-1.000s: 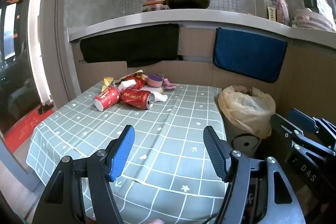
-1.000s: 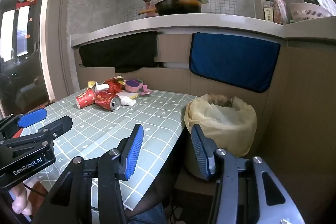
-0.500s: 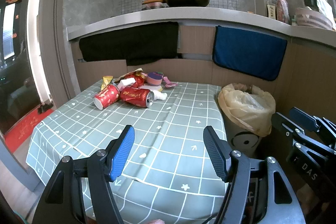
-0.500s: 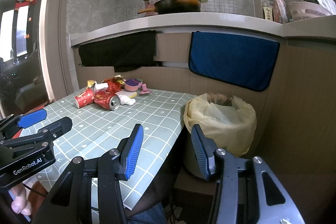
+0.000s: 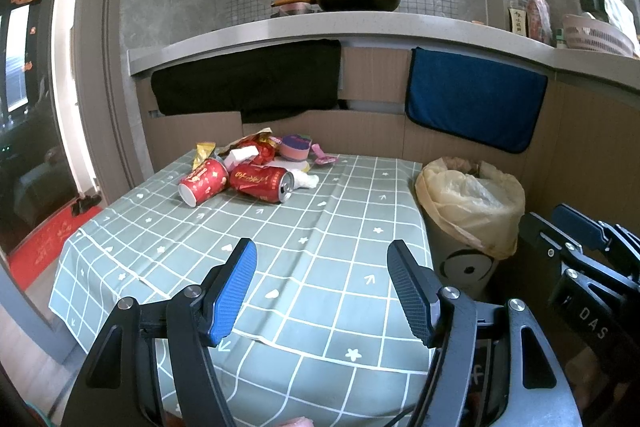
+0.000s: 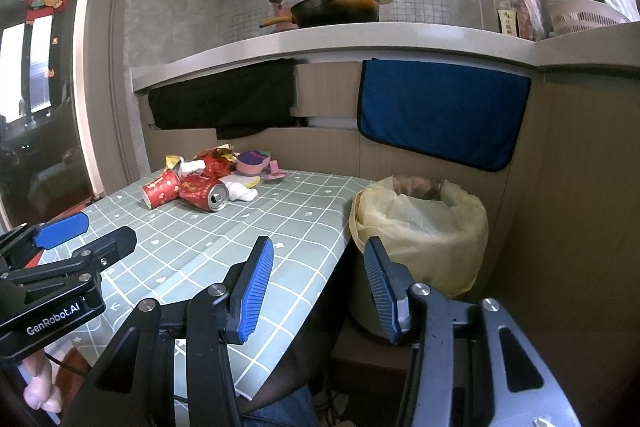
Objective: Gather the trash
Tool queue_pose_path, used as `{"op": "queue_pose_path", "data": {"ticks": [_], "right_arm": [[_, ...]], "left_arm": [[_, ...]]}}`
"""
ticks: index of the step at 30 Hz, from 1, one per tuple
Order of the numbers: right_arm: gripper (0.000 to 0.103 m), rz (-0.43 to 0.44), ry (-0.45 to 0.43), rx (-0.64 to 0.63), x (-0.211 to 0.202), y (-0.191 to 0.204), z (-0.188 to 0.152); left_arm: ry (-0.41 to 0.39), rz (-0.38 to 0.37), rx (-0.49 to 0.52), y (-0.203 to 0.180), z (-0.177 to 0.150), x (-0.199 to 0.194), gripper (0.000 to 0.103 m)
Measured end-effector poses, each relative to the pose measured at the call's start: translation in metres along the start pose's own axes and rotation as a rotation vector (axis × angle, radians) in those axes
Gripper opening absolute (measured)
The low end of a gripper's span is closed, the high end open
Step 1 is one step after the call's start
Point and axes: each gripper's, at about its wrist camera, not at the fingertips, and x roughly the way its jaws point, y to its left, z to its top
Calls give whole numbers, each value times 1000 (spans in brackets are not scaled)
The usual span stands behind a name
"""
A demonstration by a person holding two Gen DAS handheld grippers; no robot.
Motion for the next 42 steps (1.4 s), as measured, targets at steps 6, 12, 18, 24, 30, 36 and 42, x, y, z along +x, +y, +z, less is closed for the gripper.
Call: {"op": "queue_pose_path", "data": {"ticks": [6, 12, 18, 24, 30, 36, 42], "right_arm": [[45, 2, 0, 2, 0, 1, 1], [45, 1, -1, 3, 0, 2, 4], [45, 0, -1, 5, 0, 0, 3], [45, 0, -3, 5, -1, -1, 3], [45, -1, -6, 7, -4, 2, 7], [45, -1, -7, 8, -3, 1, 6], [45, 0, -7, 9, -4, 0, 6]], "left_arm": [[0, -1, 0, 0, 0, 0, 68], [1, -1, 0, 0, 1, 0, 68], [0, -1, 0, 0, 1, 0, 68], [-1, -2, 0, 0, 1, 0, 68], [-1, -2, 0, 0, 1, 0, 68], [-2, -2, 1, 0, 1, 0, 68], [-2, -2, 1, 0, 1, 0, 68]]}}
